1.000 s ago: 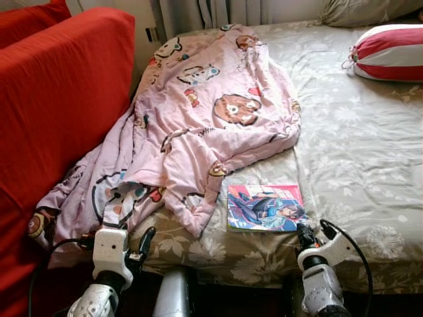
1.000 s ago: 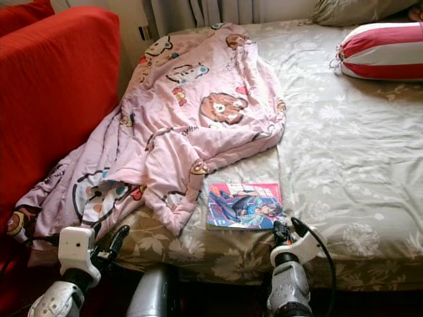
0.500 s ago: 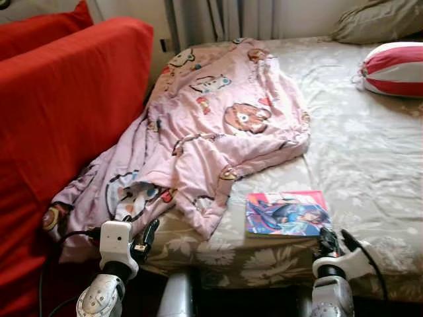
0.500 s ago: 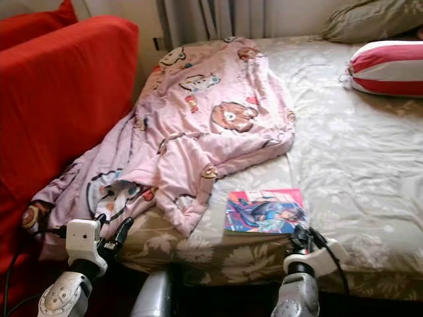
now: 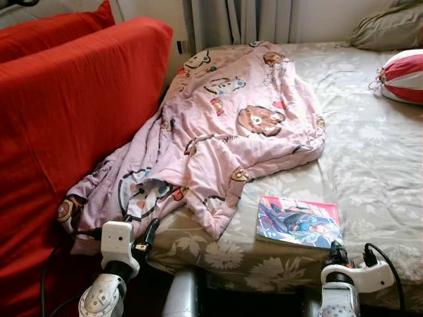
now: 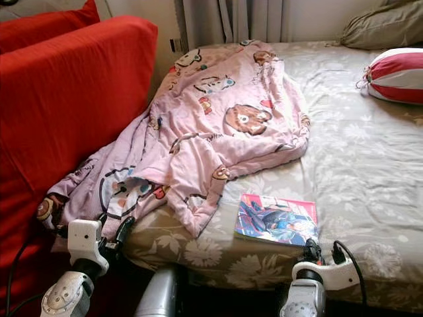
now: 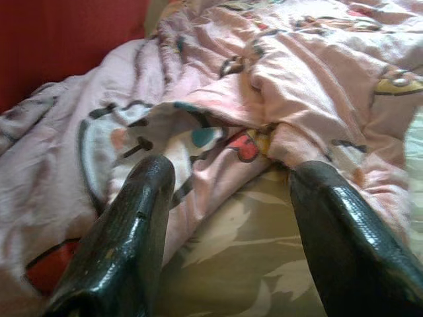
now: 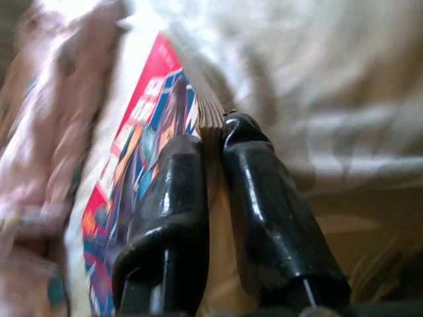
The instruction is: Clean up the room
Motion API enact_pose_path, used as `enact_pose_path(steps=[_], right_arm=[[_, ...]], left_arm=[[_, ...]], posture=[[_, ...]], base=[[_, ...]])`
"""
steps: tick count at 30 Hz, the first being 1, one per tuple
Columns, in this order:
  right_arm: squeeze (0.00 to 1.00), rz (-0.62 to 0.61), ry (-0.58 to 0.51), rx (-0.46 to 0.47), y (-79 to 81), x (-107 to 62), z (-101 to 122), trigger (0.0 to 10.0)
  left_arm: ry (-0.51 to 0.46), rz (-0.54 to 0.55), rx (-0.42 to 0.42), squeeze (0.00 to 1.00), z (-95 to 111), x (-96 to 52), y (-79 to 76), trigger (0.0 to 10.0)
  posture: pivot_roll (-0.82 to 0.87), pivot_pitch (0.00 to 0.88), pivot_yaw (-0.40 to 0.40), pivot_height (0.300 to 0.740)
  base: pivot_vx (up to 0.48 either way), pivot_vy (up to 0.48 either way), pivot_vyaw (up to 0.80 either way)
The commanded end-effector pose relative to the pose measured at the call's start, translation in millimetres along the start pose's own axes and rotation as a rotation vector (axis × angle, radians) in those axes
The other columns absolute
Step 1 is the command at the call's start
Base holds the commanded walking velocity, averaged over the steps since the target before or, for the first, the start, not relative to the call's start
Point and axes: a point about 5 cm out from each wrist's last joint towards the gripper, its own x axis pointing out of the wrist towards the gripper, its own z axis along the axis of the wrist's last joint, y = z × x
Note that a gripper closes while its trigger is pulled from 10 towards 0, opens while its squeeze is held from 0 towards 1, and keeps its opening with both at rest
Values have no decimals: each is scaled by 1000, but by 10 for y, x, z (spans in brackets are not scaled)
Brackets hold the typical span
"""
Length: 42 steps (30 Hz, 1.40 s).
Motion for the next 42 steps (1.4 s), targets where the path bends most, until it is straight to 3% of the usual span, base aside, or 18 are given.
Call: enact_pose_path(steps=[1, 6, 7, 8, 10, 22, 25, 27, 28, 30, 31, 33, 36, 41, 42], right_arm=[[0, 68, -16, -46, 108, -11, 12, 0], [0, 108, -34, -213, 134, 19, 86, 0], [0, 146, -30, -299, 177, 24, 94, 0], [0, 146, -30, -299, 177, 24, 94, 0], [0, 244, -15, -523, 268, 16, 73, 0], [0, 299, 99, -770, 213, -66, -181, 0], [0, 178, 137, -623, 98, -61, -215, 0], [0, -7, 142, -417, -61, -53, -214, 0], [0, -55, 133, -358, -103, -62, -211, 0], [0, -143, 98, -267, -189, -76, -184, 0], [0, -292, 30, -125, -337, -102, -115, 0], [0, -459, -27, 8, -512, -168, -75, 0], [0, -578, -60, 39, -645, -239, -49, 0], [0, -612, -60, 61, -694, -262, -53, 0], [0, -553, -37, 86, -646, -225, -79, 0]], left_arm=[[-7, 2, 17, 0, -2, 6, 22, 10000], [-8, -3, 15, 0, -9, 8, 9, 10000], [-8, -5, 15, 0, -13, 9, 3, 10000], [-8, -5, 15, 0, -13, 9, 3, 10000], [-8, -7, 14, 0, -17, 9, -1, 10000], [-9, -12, 14, 0, -31, 4, -20, 10000], [-9, -13, 15, 0, -32, 2, -22, 10000], [-10, -13, 16, 0, -32, 4, -22, 10000], [-10, -13, 16, 0, -32, 4, -23, 10000], [-10, -12, 16, 0, -31, 4, -23, 10000], [-12, -11, 17, 0, -30, 4, -24, 10000], [-12, -8, 18, 0, -32, -4, -15, 10000], [-10, -5, 20, 0, -37, -13, -5, 10000], [-10, -3, 21, 0, -38, -14, -3, 10000], [-11, -3, 21, 0, -37, -13, 0, 10000]], posture=[[91, 0, 81, 570], [88, 0, 82, 570], [86, 0, 82, 570], [86, 0, 82, 570], [83, 0, 83, 570], [85, 0, 81, 570], [85, 0, 81, 570], [83, 0, 78, 570], [83, 0, 78, 570], [87, 0, 76, 570], [92, 0, 76, 570], [92, 0, 76, 570], [95, 0, 75, 570], [97, 0, 75, 570], [95, 0, 75, 570]], base=[[0, 0, 0], [0, 0, 0], [0, 0, 0], [0, 0, 0], [0, 0, 0], [0, 0, 0], [0, 0, 0], [0, 0, 0], [0, 0, 0], [0, 0, 0], [0, 0, 0], [0, 0, 0], [0, 0, 0], [0, 0, 0], [0, 0, 0]])
